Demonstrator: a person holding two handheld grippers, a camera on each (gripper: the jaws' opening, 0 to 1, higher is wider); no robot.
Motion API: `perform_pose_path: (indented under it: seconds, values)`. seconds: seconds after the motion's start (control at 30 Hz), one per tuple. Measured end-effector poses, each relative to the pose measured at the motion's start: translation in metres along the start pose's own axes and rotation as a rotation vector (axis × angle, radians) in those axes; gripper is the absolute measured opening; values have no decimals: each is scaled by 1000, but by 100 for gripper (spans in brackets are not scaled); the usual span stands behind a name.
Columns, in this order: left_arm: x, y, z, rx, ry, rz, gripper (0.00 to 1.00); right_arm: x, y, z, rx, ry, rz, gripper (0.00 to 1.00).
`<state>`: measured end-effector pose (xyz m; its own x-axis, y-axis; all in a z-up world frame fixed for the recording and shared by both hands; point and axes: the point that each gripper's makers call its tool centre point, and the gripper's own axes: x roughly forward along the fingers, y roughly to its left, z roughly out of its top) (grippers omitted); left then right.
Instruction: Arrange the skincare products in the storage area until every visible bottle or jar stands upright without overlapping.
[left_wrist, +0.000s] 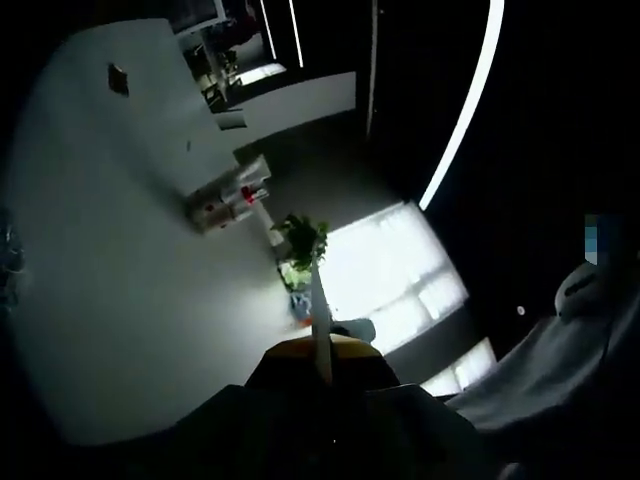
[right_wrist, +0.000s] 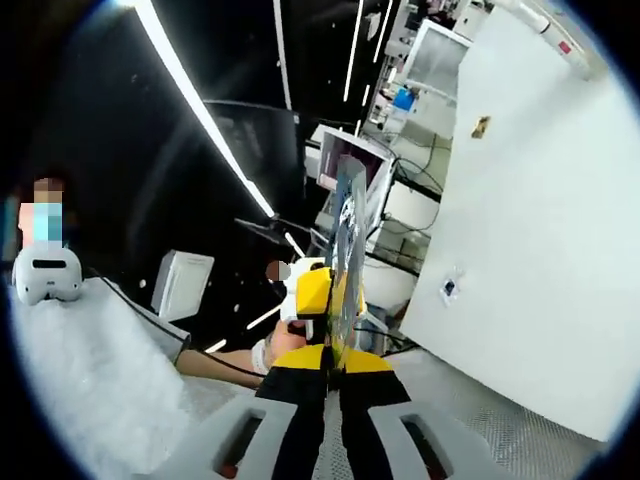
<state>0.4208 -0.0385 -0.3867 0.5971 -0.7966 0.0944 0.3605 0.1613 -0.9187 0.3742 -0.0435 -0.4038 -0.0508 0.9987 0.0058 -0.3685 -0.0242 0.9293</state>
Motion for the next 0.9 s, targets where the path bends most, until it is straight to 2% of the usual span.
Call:
perform_pose_path:
  seconds: [0.07,0.17,0.23,0.37,0.47,0.57,0.63,0.83,0.9]
  values:
    - [0,1,1,0,-6,6,0,-3,-2,4,8,-16,-5,0]
    - [-5,5,7,-25,-27,6,0,-11,0,22,32,-111,1,0]
    - [-3,4,6,-26,-25,6,0,-16,-3,28,32,-141,-12,0]
    - [-2,5,4,-32,-13,11,0,-17,-3,30,36,-155,-15,0]
    - [-2,8,4,-72,-8,8,0,-18,-5,32,40,-166,-19,0]
    - [-2,12,-1,-34,30,24,1,-19,-8,32,49,-170,-36,0]
    - [1,9,-6,-37,50,14,1,-19,-8,34,59,-178,-32,0]
    - [0,5,-6,-46,49,7,0,-16,-4,36,43,-196,-9,0]
    - [1,3,-10,-47,73,2,0,-17,-5,39,38,-216,-11,1]
